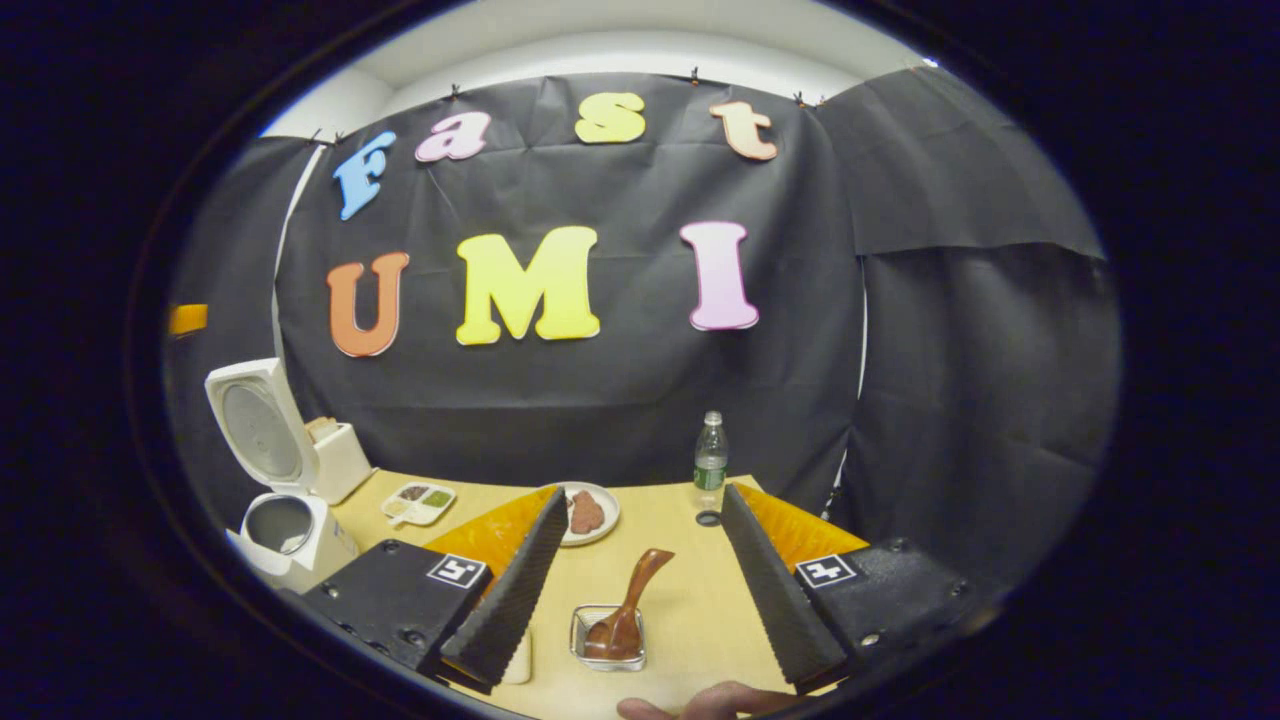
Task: Close the left gripper, press the button to open the rice cooker; take a wooden spoon from the chopstick holder with the right hand, scoop a spoonful of rice and pour it into the rice cooker, then put the wooden spoon back into the chopstick holder.
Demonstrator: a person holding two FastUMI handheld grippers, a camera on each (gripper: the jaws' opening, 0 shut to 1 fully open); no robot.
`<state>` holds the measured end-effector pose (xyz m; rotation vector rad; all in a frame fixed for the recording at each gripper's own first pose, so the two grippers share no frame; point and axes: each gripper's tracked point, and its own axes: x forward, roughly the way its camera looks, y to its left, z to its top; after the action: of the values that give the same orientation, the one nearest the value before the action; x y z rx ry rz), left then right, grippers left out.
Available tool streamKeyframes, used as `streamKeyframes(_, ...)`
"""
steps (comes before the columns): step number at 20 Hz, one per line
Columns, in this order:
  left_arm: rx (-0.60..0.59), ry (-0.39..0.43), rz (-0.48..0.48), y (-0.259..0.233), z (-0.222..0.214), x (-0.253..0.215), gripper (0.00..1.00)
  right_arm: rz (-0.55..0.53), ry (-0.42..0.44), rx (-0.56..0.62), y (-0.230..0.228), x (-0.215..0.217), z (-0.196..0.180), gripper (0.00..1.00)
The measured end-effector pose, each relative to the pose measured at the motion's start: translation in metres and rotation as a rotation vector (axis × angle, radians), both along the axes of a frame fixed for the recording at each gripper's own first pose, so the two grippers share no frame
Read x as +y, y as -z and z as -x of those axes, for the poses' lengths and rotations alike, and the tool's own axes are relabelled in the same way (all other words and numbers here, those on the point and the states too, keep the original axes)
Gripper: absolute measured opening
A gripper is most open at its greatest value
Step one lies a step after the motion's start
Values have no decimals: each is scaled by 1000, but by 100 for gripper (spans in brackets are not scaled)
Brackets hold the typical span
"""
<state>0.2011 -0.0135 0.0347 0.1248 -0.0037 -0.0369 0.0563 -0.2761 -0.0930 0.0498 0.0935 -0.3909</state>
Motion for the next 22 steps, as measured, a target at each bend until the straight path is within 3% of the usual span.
streamKeyframes(5,37,-109,-36,5,-64,40,95,-16,52,-15,1,5,48,97)
streamKeyframes(10,185,-186,64,37,-109,80,95,-70,142,-5,15,-11,84,99)
streamKeyframes(15,312,-186,142,68,-125,86,93,-121,174,56,39,-12,94,98)
streamKeyframes(22,452,-187,153,89,-106,80,96,-118,102,65,40,13,80,98)
